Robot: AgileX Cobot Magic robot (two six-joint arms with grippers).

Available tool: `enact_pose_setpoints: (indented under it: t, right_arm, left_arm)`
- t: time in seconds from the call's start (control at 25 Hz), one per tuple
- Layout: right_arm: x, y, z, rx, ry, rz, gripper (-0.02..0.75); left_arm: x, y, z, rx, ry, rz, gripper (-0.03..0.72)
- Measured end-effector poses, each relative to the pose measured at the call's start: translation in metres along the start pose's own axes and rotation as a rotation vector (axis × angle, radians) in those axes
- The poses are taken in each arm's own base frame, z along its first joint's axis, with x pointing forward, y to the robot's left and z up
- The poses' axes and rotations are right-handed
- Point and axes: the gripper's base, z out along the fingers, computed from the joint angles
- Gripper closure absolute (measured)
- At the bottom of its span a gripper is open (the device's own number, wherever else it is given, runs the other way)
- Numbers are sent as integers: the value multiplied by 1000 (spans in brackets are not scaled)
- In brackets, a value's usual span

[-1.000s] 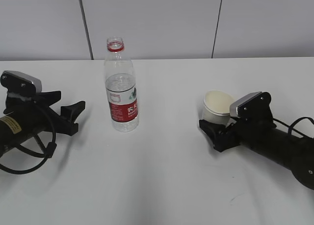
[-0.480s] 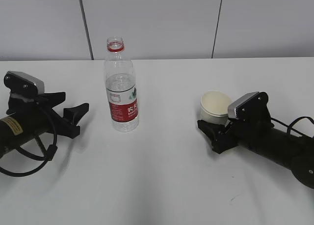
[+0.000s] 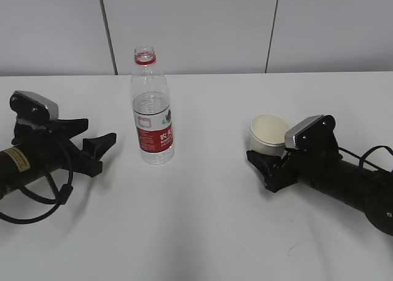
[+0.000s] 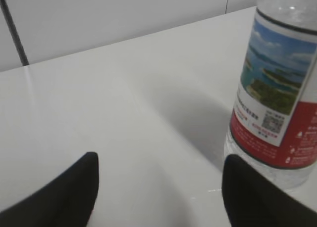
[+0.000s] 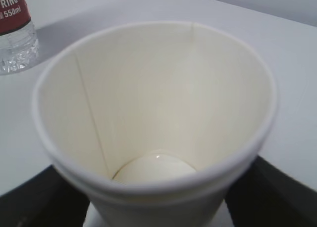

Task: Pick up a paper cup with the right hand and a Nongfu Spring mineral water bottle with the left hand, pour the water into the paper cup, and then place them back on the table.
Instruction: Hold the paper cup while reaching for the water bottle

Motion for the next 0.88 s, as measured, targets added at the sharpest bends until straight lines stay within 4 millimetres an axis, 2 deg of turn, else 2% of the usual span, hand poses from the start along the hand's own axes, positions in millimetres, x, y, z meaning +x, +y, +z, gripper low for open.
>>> enact_pose_setpoints:
  t: [0.2,0.56,0.88]
  right_arm:
    - [0,0,0,0,0,14,181]
    - [0,0,0,0,0,21,181]
    - [0,0,0,0,-2,21,181]
  left_arm:
    - [1,-7,-1,92,5,36,197]
    - [0,-16,0,195,12,21,102]
    - [-10,-19,10,258,-17,27,94]
